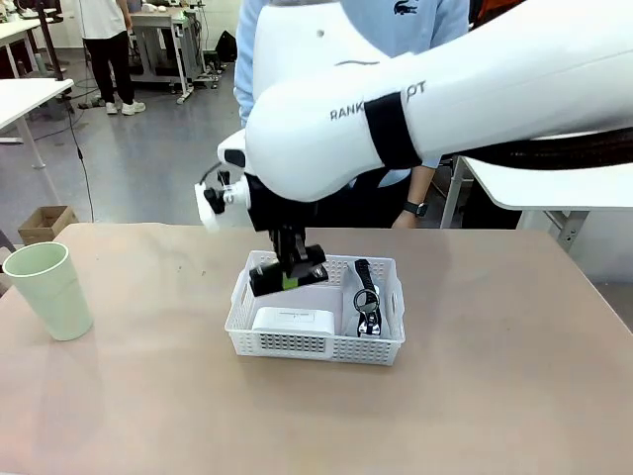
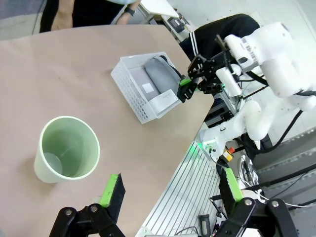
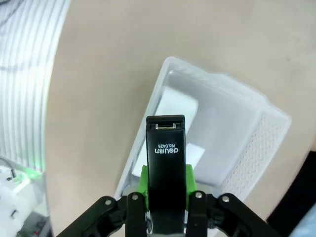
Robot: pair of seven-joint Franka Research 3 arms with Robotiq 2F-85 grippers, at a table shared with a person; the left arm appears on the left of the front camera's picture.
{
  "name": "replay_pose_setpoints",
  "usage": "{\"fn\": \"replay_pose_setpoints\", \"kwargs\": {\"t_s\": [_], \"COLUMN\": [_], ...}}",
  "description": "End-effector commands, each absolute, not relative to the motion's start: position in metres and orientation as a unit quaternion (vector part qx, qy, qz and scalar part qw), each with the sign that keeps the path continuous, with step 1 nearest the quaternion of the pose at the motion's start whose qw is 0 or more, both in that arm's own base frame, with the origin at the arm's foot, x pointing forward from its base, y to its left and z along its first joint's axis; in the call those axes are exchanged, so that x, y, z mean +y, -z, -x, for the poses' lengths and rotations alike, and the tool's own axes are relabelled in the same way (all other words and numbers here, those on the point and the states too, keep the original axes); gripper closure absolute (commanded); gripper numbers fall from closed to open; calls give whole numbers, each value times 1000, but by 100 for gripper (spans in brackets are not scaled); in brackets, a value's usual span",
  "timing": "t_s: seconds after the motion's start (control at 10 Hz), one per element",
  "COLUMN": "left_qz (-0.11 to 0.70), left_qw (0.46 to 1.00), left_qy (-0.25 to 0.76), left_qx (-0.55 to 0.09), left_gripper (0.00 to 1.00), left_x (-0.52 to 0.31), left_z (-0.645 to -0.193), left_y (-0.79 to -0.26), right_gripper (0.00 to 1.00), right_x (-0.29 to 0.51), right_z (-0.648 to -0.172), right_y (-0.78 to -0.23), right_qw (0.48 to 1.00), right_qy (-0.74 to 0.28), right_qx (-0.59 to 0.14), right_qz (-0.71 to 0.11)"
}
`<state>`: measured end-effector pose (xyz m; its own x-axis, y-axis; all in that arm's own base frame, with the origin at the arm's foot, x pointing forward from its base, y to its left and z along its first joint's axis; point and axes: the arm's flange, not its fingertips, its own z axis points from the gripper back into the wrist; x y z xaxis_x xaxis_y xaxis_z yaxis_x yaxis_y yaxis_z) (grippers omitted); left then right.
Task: Efficiently arrange items inside the basket to fit them all.
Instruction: Pick up the Stapler and place it inside the Organizing basket.
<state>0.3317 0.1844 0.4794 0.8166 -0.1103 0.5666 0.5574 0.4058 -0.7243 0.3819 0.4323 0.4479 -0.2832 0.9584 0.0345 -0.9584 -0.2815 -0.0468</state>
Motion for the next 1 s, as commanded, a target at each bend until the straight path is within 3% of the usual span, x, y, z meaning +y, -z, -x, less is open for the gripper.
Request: {"fn": "replay_pose_setpoints", "kwargs": {"t_s": [0.0, 0.1, 0.4, 0.5, 0.6, 0.7, 0.9], "left_qz": [501, 501, 501, 501, 501, 501, 501], "left_qw": [812, 812, 812, 812, 812, 812, 812], "left_qy": [206, 206, 206, 206, 206, 206, 206], "left_qx": [-218, -218, -218, -218, -218, -218, -218], "left_gripper": [0, 0, 0, 0, 0, 0, 0], "left_x": [183, 183, 183, 183, 183, 183, 183], "left_z": [-329, -329, -329, -329, -329, -329, -329], "left_y": [-479, -479, -479, -479, -479, -479, -479], "right_gripper": [68, 68, 68, 68, 68, 68, 68], "right_x": [408, 432, 432, 430, 427, 427, 428], "right_z": [-394, -382, -382, -385, -393, -404, -433], "right_y": [-471, -448, -448, -447, -449, -447, -432], "right_qw": [642, 599, 599, 609, 669, 670, 726], "right_qy": [-764, -800, -800, -793, -741, -740, -679], "right_qx": [-61, -29, -29, -27, -52, -57, -73], "right_qz": [21, 0, 0, 0, -9, -32, -87]}}
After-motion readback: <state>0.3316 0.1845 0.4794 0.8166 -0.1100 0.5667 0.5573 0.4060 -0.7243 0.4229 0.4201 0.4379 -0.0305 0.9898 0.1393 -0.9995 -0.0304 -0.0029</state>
